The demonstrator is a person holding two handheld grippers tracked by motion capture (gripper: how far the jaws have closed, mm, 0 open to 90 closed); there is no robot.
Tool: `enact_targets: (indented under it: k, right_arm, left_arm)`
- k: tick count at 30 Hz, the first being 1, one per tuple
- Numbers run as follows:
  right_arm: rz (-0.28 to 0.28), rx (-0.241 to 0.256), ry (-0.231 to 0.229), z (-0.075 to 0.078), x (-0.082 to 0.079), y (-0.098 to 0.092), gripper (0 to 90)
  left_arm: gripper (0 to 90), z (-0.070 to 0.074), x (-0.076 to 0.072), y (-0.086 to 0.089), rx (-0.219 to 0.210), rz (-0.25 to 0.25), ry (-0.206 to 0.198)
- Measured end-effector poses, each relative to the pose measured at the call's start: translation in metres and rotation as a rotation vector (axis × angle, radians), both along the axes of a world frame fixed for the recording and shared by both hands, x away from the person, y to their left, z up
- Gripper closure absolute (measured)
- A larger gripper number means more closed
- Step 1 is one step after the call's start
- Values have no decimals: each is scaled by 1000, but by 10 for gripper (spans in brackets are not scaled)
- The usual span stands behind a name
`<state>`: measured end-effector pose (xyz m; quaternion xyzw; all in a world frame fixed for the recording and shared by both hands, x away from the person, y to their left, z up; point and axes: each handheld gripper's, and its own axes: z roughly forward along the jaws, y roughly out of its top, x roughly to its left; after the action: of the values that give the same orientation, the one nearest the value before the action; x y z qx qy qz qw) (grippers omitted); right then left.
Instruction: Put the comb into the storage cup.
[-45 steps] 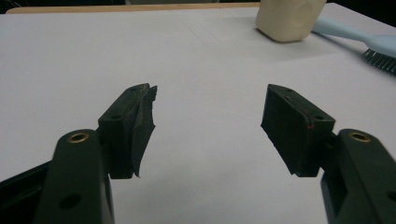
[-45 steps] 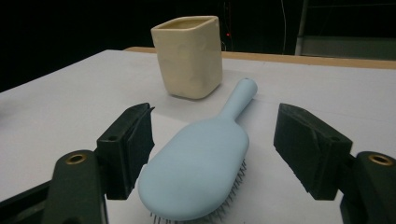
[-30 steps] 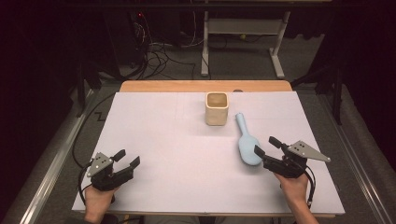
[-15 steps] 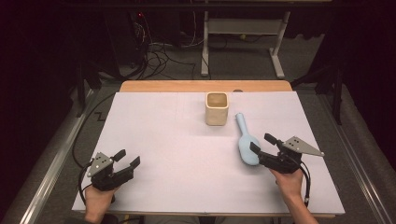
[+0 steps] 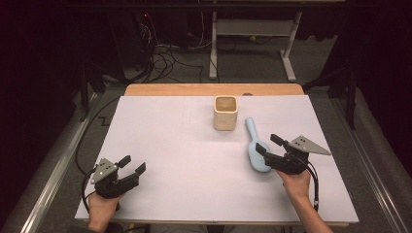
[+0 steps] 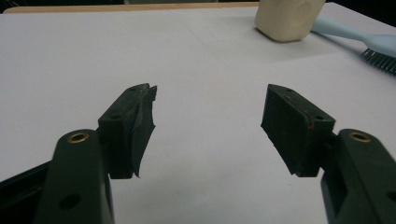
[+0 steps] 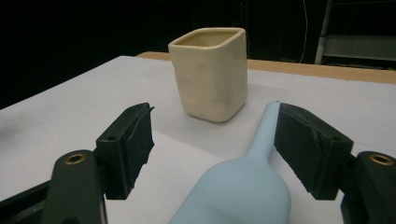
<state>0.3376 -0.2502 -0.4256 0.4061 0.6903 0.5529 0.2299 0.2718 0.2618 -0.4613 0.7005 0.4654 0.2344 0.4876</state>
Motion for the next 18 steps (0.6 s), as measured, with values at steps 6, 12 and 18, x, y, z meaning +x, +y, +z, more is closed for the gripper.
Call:
enact_targets:
  k: [6, 12, 18]
  right_arm:
    - [-10, 5, 33, 2, 6, 3, 284]
    - [-4, 18, 57, 5, 12, 6, 274]
    - [0, 33, 72, 8, 17, 8, 246]
  left_arm:
    - [342, 0, 0, 1, -4, 4, 1]
    - [342, 0, 0, 1, 0, 5, -2]
    - [343, 0, 0, 0, 2, 4, -4]
